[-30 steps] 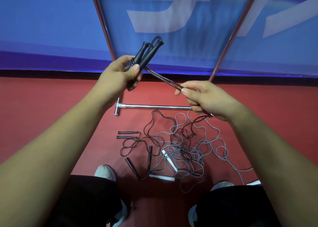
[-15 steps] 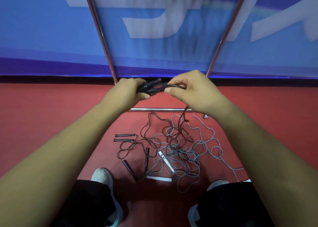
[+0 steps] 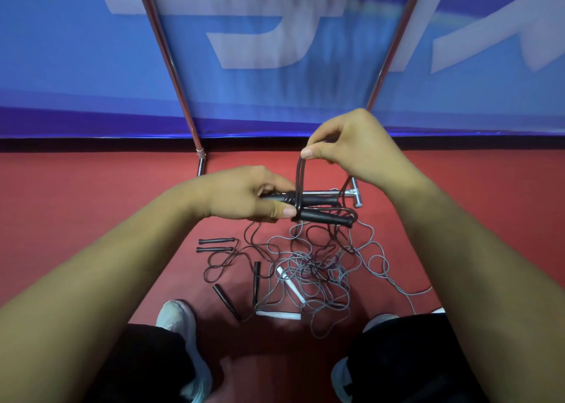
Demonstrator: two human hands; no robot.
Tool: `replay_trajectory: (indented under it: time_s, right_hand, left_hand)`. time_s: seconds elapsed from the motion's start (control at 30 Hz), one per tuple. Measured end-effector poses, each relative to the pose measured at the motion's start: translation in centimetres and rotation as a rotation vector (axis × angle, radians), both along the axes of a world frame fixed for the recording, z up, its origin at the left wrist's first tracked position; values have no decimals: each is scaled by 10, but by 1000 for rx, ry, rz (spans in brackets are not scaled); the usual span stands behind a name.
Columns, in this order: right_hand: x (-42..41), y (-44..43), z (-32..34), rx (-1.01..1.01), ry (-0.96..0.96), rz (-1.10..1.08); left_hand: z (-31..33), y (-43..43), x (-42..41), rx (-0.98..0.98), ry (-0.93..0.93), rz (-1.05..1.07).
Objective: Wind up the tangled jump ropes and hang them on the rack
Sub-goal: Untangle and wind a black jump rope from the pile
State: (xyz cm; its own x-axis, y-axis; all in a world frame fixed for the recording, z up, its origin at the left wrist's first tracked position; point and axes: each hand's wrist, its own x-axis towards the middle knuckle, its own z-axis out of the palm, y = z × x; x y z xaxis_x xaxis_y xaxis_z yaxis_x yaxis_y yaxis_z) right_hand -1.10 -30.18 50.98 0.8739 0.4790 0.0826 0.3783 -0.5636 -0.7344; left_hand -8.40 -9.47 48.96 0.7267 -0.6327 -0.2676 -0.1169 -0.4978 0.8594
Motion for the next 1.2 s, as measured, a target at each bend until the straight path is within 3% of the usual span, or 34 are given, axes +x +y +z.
replay_trajectory:
  time_s: [0.17,0.3,0.47,0.63,0.9,1.03,1.2]
  right_hand:
    - [5,-7,-3,80,147,-29]
    - [10,-7,-4,112,192,-65]
    - [7,0,-12,145,300,15]
    - [5,-4,-17,96,287,111]
    - [3,-5,-15,100,330,33]
    - [1,-7,-14,51,305,61]
    - [2,-10,-13,19,272,71]
  left_hand:
    - [-2,-1,-1,-380,91,73]
    - [2,2,7,-628,52,397]
    - [2,2,15,-774,28,692]
    - [2,16,18,-745,-18,737]
    - [2,32,23,-469,-38,874]
    - [0,34,25,-539,90,925]
    - [4,37,29,-809,333,921]
